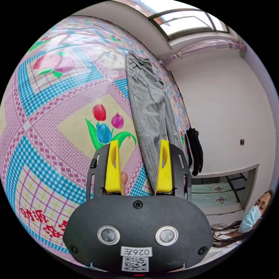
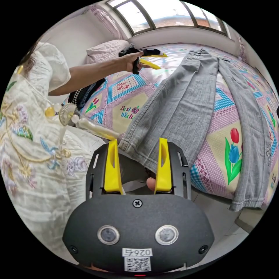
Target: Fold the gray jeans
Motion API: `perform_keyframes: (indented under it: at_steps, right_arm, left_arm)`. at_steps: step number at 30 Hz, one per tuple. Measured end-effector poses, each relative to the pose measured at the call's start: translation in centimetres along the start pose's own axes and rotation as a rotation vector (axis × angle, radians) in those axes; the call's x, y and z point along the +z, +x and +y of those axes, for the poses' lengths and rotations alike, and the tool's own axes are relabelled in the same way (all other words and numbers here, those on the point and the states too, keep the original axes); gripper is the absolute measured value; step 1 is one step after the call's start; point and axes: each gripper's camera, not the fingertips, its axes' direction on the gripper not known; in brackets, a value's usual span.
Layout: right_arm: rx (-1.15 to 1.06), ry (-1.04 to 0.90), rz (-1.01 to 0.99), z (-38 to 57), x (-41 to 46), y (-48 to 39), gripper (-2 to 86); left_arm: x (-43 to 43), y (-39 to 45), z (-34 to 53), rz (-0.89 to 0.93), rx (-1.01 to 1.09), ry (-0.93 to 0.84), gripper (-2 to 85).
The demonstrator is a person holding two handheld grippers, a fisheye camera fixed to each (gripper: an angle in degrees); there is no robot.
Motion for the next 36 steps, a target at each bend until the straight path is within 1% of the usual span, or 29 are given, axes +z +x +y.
perform_keyframes:
  at_steps: [6, 9, 11, 14, 18, 20, 21, 22, 23, 24, 25, 26, 28, 32, 34, 35, 36]
  right_arm:
    - [0.109, 0.052, -0.021, -1.7, 4.3, 0.3, 17.7]
    - [0.239, 0.083, 0.004, -1.7, 4.9, 1.2, 16.3]
    - [0.402, 0.187, 0.007, -0.5, 3.5, 2.8, 14.3]
    - [0.536, 0.273, 0.006, 0.6, 2.6, 3.8, 14.6]
    - [0.510, 0.195, 0.060, -2.0, 5.3, 3.0, 16.6]
    - [0.497, 0.138, 0.063, -4.2, 8.5, 2.9, 17.3]
    - [0.501, 0.130, 0.062, -4.6, 9.3, 3.0, 17.5]
    - [0.500, 0.113, 0.071, -5.6, 10.9, 3.1, 17.1]
    - [0.483, 0.062, 0.113, -6.6, 12.8, 3.1, 15.1]
    - [0.466, 0.011, 0.146, -7.2, 13.9, 3.1, 13.2]
    - [0.435, -0.122, 0.227, -8.1, 16.5, 3.1, 8.2]
    - [0.393, -0.146, 0.306, -8.4, 17.7, 2.8, 1.9]
    - [0.389, -0.153, 0.320, -8.6, 17.8, 2.6, -0.5]
    - [0.438, -0.147, 0.201, -6.9, 17.7, 2.9, -1.3]
    - [0.459, -0.136, 0.160, -6.3, 18.0, 2.7, -1.0]
    - [0.464, -0.120, 0.152, -6.2, 17.9, 2.4, -0.5]
    - [0.464, -0.110, 0.152, -6.1, 17.8, 2.2, 0.1]
  left_arm:
    - [1.9, 2.0, -10.0, 0.105, -0.064, 0.061, 22.3]
    - [2.8, 3.0, -14.7, 0.066, -0.074, 0.051, 23.0]
    - [3.2, 3.4, -17.5, 0.059, -0.086, 0.052, 23.5]
    - [4.1, 4.4, -21.5, 0.027, -0.082, 0.053, 24.5]
    - [5.5, 7.8, -26.3, -0.125, 0.006, 0.034, 23.7]
    - [6.4, 9.7, -27.7, -0.205, 0.052, 0.000, 22.4]
    - [7.2, 11.1, -28.5, -0.280, 0.085, -0.039, 19.7]
    - [7.9, 12.8, -29.1, -0.449, 0.125, -0.107, 13.8]
    - [8.4, 13.7, -29.4, -0.553, 0.158, -0.151, 9.3]
    - [9.3, 15.5, -29.5, -0.669, 0.273, -0.227, 4.0]
    - [8.7, 17.1, -29.1, -0.703, 0.367, -0.206, 2.3]
    - [8.0, 17.8, -28.7, -0.695, 0.406, -0.178, 1.9]
    - [3.6, 18.3, -27.4, -0.573, 0.464, -0.071, 1.0]
    - [-1.9, 13.5, -26.3, -0.412, 0.363, -0.023, 1.4]
    - [-3.4, 10.1, -25.8, -0.294, 0.304, -0.031, 3.1]
    - [-3.8, 9.2, -25.7, -0.267, 0.270, -0.029, 4.0]
    - [-4.7, 7.8, -25.5, -0.189, 0.229, -0.011, 5.8]
